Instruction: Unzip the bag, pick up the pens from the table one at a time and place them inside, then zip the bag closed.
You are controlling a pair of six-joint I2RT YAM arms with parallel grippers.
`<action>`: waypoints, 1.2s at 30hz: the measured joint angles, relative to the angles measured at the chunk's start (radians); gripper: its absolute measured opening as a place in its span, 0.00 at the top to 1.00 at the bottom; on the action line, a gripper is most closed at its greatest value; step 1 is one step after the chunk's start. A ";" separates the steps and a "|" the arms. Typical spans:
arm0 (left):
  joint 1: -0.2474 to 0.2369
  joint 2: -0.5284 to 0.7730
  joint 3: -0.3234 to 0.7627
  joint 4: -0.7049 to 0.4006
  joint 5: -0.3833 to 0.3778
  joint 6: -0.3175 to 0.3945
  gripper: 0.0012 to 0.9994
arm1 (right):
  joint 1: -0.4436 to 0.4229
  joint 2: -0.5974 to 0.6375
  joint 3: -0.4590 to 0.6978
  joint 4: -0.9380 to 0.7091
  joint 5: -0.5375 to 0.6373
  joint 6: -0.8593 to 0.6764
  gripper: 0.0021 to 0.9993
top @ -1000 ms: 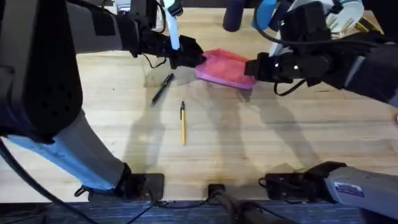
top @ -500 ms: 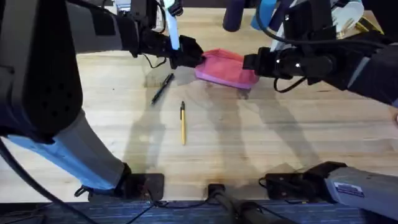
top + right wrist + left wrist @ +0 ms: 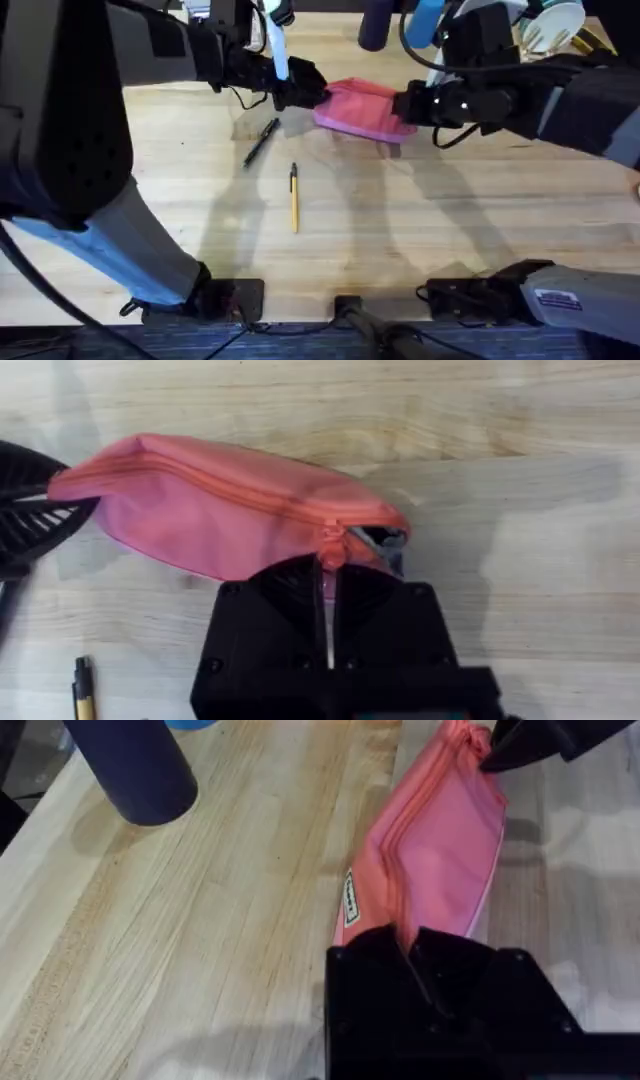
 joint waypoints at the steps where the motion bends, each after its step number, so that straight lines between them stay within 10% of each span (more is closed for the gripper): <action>1: 0.000 0.000 0.000 0.000 0.000 0.000 0.96 | 0.000 0.000 0.000 0.000 0.001 0.000 0.97; 36: 0.000 0.000 0.000 0.000 -0.003 0.000 0.96 | 0.119 -0.038 -0.008 0.245 0.040 0.036 0.97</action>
